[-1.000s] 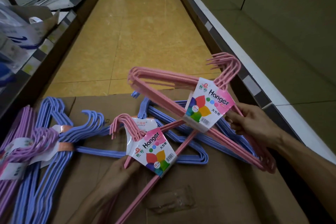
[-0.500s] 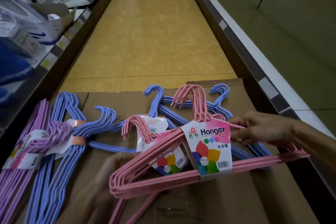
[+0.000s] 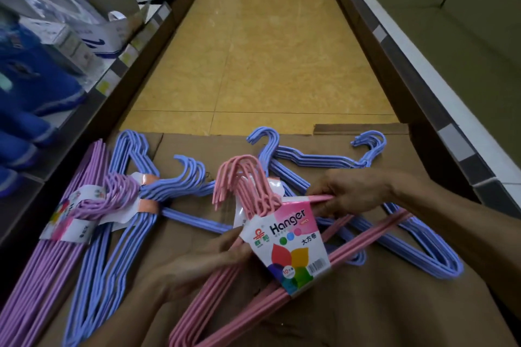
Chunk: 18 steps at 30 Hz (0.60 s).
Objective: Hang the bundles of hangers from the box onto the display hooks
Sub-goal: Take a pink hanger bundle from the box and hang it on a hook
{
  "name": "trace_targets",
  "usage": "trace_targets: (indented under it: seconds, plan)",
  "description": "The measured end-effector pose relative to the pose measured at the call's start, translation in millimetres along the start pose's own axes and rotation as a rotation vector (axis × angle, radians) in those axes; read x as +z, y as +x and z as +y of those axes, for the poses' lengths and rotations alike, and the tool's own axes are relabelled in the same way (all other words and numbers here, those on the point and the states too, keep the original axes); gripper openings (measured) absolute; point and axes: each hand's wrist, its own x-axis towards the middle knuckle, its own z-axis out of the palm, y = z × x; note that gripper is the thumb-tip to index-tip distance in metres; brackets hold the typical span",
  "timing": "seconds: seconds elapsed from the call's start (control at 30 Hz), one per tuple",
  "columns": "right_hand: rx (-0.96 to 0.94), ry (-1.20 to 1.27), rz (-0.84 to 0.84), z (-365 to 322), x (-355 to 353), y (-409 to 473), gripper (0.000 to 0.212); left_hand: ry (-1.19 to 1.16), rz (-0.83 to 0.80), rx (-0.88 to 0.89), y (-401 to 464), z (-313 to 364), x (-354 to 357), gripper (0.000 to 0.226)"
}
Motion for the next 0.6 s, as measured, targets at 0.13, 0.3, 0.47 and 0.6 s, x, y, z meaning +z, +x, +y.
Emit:
trace_targets:
  seconds: [0.13,0.3,0.47,0.6]
  plan:
    - [-0.023,-0.067,-0.027,-6.4,-3.1,22.8,0.020,0.074,-0.022,-0.014,-1.7,4.3,4.4,0.068]
    - [-0.010,-0.144,0.068,-4.4,-3.0,36.6,0.009,0.162,0.086,-0.083,-6.8,-2.7,-0.2,0.060]
    - [-0.073,-0.405,0.295,3.9,9.7,45.2,0.017,0.387,0.280,-0.121,-5.8,-4.1,3.3,0.054]
    - [-0.138,-0.595,0.436,10.9,17.5,42.1,0.023,0.445,0.332,-0.142,-0.5,-1.6,11.3,0.045]
